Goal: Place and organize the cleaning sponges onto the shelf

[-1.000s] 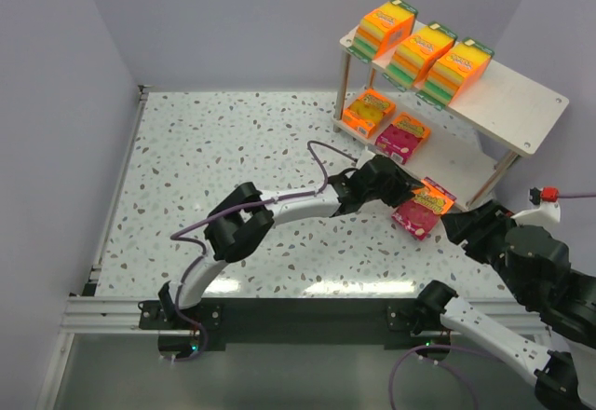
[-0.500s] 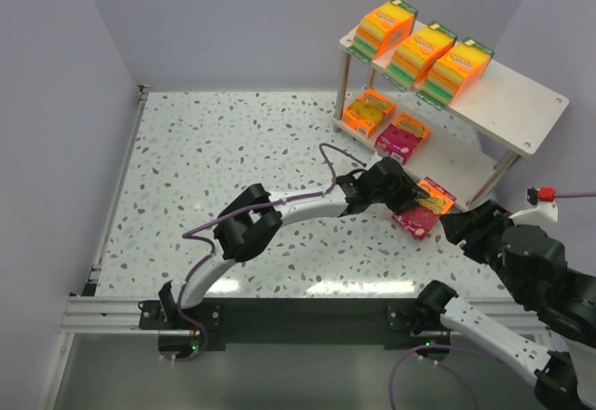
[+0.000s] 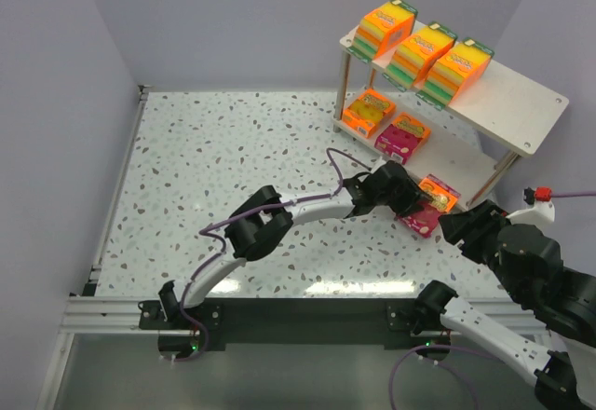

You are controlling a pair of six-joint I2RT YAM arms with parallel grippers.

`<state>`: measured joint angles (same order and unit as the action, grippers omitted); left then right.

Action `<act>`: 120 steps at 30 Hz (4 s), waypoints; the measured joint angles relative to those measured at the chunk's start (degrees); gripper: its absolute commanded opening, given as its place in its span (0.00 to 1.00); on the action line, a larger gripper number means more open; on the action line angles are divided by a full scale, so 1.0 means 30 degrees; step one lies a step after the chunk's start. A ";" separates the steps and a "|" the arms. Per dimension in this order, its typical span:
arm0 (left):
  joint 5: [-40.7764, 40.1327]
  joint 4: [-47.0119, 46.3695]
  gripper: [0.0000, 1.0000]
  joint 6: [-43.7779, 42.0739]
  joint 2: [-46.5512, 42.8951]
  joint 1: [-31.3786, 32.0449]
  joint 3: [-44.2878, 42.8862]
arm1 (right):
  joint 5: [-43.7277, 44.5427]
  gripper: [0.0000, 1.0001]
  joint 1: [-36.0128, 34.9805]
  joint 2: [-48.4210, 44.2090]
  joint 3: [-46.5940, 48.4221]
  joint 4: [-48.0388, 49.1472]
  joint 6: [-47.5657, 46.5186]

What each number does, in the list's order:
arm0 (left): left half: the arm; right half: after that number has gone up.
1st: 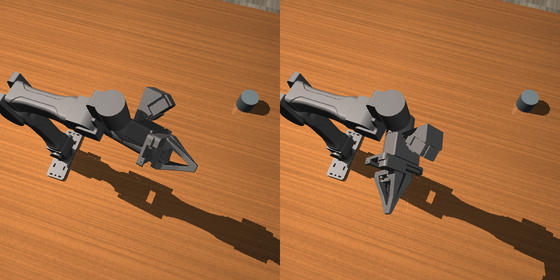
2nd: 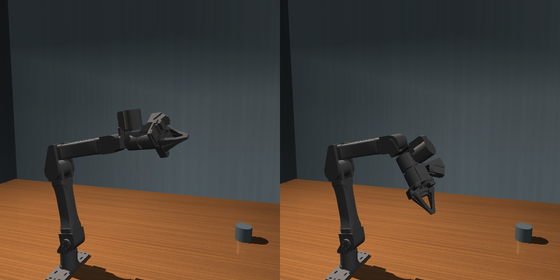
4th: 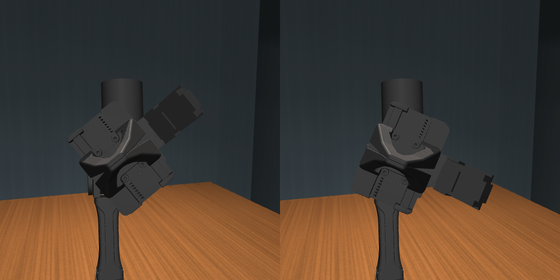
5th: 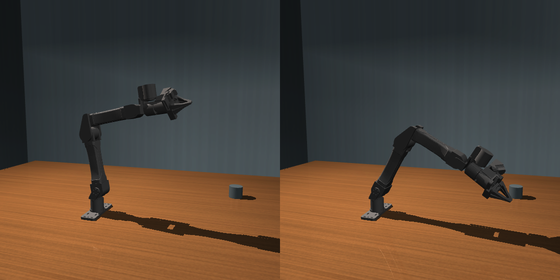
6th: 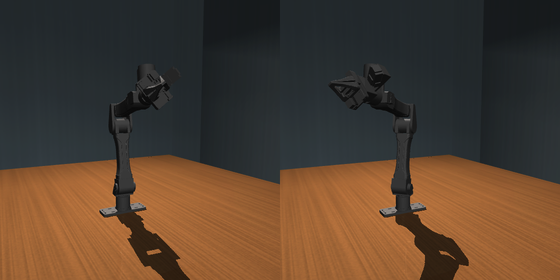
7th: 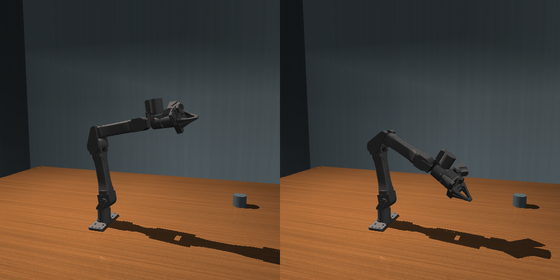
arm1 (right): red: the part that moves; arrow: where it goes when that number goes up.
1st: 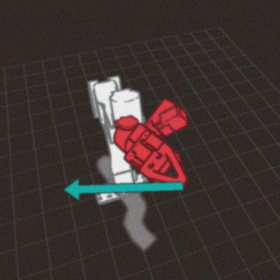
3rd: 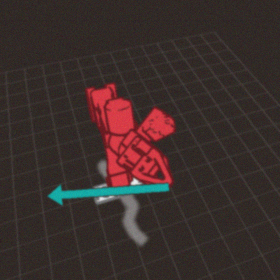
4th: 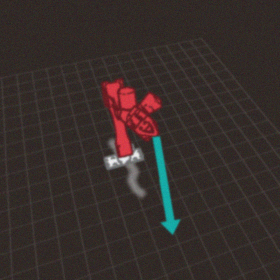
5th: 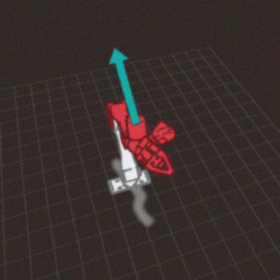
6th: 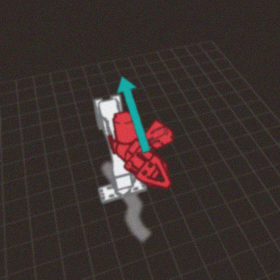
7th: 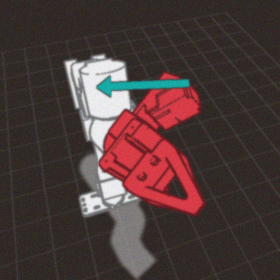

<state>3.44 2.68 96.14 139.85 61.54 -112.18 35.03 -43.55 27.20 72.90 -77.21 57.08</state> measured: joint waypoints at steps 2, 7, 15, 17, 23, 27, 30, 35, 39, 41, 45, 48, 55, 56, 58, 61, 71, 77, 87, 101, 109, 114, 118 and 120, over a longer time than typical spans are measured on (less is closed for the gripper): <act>-0.0066 -0.0437 0.47 0.0109 0.0372 -0.0007 -0.0488 | 0.0000 0.61 0.0000 0.0000 0.0000 -0.0007 0.0000; -0.0175 -0.1501 0.47 0.0342 0.1341 -0.0102 -0.1588 | 0.0007 0.61 0.0000 0.0000 0.0000 0.0000 0.0022; -0.0670 -0.2594 0.47 0.0670 0.1566 -0.0678 -0.2652 | 0.0007 0.61 0.0000 0.0000 0.0000 -0.0007 0.0036; -0.0867 -0.2907 0.47 0.0750 0.1566 -0.0852 -0.2922 | 0.0007 0.61 0.0000 0.0007 0.0000 -0.0007 0.0029; -0.1231 -0.3322 0.48 0.0838 0.1610 -0.1202 -0.3577 | 0.0007 0.61 0.0000 0.0015 0.0000 -0.0007 0.0007; -0.1093 -0.3694 0.48 0.0801 0.1676 -0.1246 -0.3519 | 0.0007 0.61 0.0000 0.0022 0.0000 0.0000 0.0007; -0.0867 -0.4510 0.49 0.0109 0.0889 -0.1282 -0.1668 | 0.0015 0.61 0.0000 0.0015 0.0000 -0.0007 0.0022; 0.0022 -0.4415 0.49 -0.2601 -0.2572 -0.1559 0.4138 | 0.0022 0.61 0.0000 0.0015 0.0000 -0.0007 0.0051; -0.0204 -0.3993 0.52 -0.5340 -0.7176 -0.2164 0.9202 | 0.0080 0.61 0.0000 0.0000 0.0000 -0.0007 0.0102; -0.0459 -0.3657 0.53 -0.6499 -0.9100 -0.2477 1.0418 | 0.0073 0.61 0.0000 -0.0036 -0.0044 0.0000 0.0117; -0.0270 -0.3373 0.53 -0.7672 -0.9938 -0.2834 1.0251 | 0.0022 0.61 0.0000 -0.0102 -0.0364 0.0000 0.0117; 0.0080 -0.2834 0.53 -0.8225 -0.8867 -0.2827 0.9887 | 0.0007 0.61 0.0000 -0.0095 -0.0430 -0.0007 0.0109; 0.0379 -0.0262 0.57 -0.8859 -0.6375 -0.2572 0.9879 | 0.0015 0.61 0.0000 -0.0095 -0.0423 -0.0007 0.0117; 0.0386 -0.0146 0.57 -0.8888 -0.6280 -0.2535 0.9836 | 0.0007 0.61 0.0000 -0.0095 -0.0423 -0.0007 0.0117; 0.0474 -0.0029 0.58 -0.8910 -0.5974 -0.2477 0.9515 | 0.0000 0.61 0.0000 -0.0095 -0.0423 -0.0007 0.0117; 0.0634 -0.0321 0.58 -0.8859 -0.5523 -0.2346 0.8998 | 0.0000 0.61 0.0000 -0.0095 -0.0423 -0.0007 0.0117; 0.1974 -0.2040 0.53 -0.8284 -0.3330 -0.1464 0.7752 | 0.0007 0.61 0.0000 -0.0087 -0.0430 -0.0007 0.0131; 0.2616 -0.3228 0.23 -0.7730 -0.3009 -0.1377 0.7533 | 0.0000 0.61 0.0000 -0.0087 -0.0561 -0.0007 0.0189; 0.2922 -0.5166 0.00 -0.5799 -0.2994 -0.1355 0.7905 | 0.0000 0.60 0.0000 -0.0095 -0.0561 -0.0007 0.0277; -0.0291 -0.3512 0.01 -0.1064 -0.2164 -0.0954 0.1260 | 0.0000 0.60 0.0000 -0.0124 -0.0561 -0.0007 0.0481; -0.0882 -0.3118 0.02 0.1515 0.0321 -0.0860 -0.2018 | 0.0007 0.60 0.0000 -0.0131 -0.0561 -0.0007 0.0495; -0.1188 -0.1858 0.03 0.2688 0.1158 -0.0860 -0.1843 | 0.0007 0.60 0.0000 -0.0299 -0.0561 0.0000 0.0503; -0.1814 -0.1566 0.04 0.3242 0.1173 -0.0860 -0.1880 | 0.0000 0.60 0.0000 -0.0386 -0.0619 0.0000 0.0503; -0.2033 -0.1421 0.13 0.3381 0.1217 -0.0860 -0.2157 | 0.0000 0.60 0.0000 -0.0386 -0.0663 -0.0007 0.0503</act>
<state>-2.66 -1.58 106.28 143.50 58.96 -118.65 35.03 -43.55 26.04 70.91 -77.23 58.59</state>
